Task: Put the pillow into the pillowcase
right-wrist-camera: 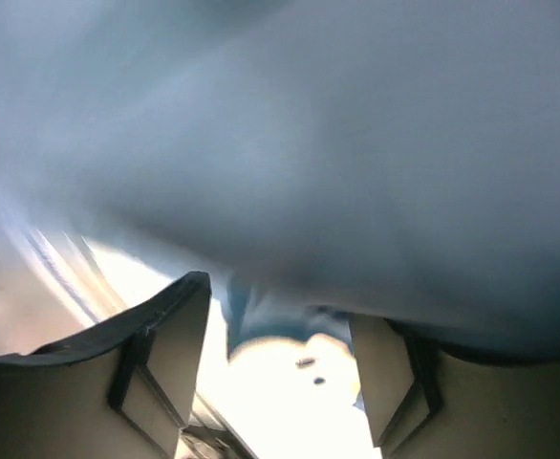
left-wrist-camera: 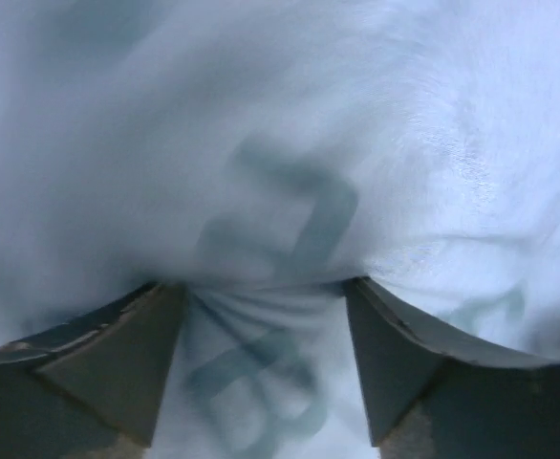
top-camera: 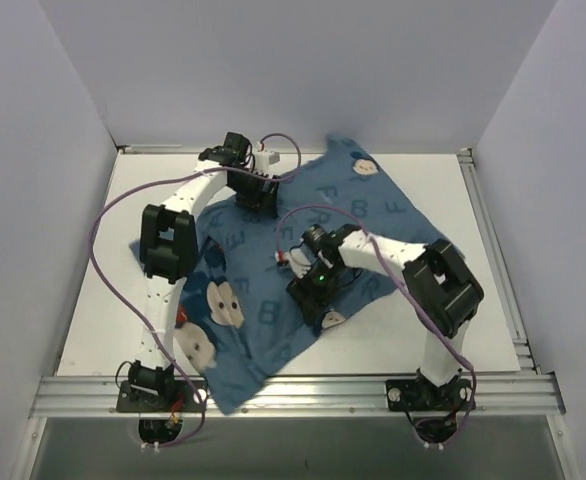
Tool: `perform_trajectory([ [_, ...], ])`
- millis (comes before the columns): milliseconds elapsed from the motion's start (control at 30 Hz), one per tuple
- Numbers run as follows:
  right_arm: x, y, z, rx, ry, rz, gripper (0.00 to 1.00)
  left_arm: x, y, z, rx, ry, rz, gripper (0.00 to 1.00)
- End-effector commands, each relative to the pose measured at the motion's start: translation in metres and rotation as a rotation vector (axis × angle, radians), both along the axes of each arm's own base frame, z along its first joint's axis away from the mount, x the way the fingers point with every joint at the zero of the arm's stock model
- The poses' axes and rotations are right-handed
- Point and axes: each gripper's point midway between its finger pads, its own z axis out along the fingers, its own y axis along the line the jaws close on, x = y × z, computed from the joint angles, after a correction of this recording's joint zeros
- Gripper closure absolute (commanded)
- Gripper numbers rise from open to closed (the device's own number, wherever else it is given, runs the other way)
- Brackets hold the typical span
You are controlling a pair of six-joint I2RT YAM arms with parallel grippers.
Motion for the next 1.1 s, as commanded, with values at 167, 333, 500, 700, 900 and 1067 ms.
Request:
perform_trajectory([
  [167, 0.053, 0.057, 0.08, 0.263, -0.105, -0.179, 0.25, 0.131, -0.01, 0.119, -0.133, -0.531, 0.042, 0.03],
  [333, 0.081, -0.007, 0.127, 0.226, -0.253, -0.243, 0.2, 0.101, 0.072, 0.181, -0.129, -0.585, 0.09, 0.03],
  [500, 0.057, -0.112, 0.114, -0.082, -0.361, -0.241, 0.14, -0.021, 0.121, 0.137, 0.055, -0.429, -0.034, 0.03],
  [700, 0.042, -0.259, 0.114, -0.312, -0.299, -0.487, 0.09, -0.157, 0.164, 0.089, 0.217, -0.253, -0.125, 0.03],
  [900, 0.033, -0.323, 0.089, -0.338, -0.214, -0.62, 0.06, -0.253, 0.201, 0.031, 0.33, -0.047, -0.242, 0.02],
  [1067, 0.035, -0.309, 0.056, -0.236, -0.151, -0.61, 0.0, -0.278, 0.218, 0.009, 0.344, 0.047, -0.293, 0.03],
])
